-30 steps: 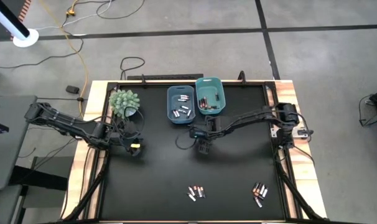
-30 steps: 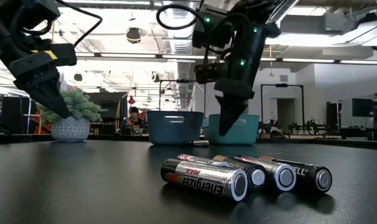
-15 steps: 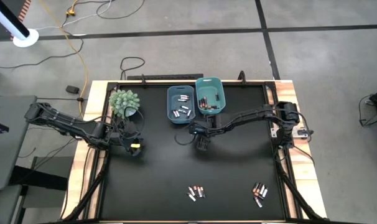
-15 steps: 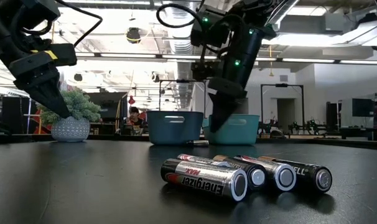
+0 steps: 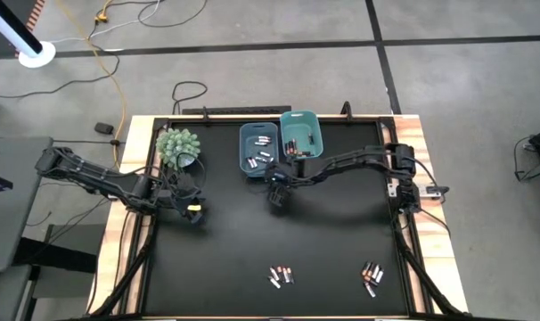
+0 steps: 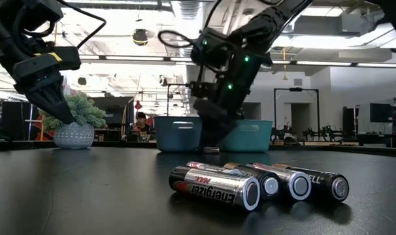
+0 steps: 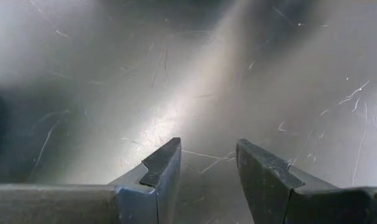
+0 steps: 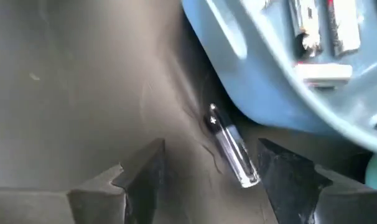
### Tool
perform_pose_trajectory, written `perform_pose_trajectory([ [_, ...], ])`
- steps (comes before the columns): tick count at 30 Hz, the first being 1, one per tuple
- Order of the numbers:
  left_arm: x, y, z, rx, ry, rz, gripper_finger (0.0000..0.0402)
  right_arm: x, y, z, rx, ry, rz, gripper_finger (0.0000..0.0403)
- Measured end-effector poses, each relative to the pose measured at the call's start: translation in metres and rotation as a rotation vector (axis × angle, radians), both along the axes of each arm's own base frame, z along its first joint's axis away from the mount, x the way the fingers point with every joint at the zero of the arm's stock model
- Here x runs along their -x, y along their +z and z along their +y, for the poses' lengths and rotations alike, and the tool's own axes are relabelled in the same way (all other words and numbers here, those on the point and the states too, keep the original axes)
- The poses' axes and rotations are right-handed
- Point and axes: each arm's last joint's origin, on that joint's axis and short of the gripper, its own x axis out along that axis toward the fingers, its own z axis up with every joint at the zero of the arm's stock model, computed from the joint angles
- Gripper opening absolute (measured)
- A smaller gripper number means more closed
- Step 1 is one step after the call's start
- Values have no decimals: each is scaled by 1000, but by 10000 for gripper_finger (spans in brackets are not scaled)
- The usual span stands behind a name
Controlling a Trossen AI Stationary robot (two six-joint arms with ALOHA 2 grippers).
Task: Sort batteries
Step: Put the silver battery into the blue bin
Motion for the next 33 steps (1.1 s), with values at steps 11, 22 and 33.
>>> perform_pose_trajectory([
  [11,0,0,0,-1,-2,3,148,-8,-27,1,-34,-28,15,247],
  [22,0,0,-1,13,-13,8,148,-9,-32,29,-67,0,26,84],
  [33,0,0,-1,13,-13,8,148,-17,-12,56,-95,75,112,42],
])
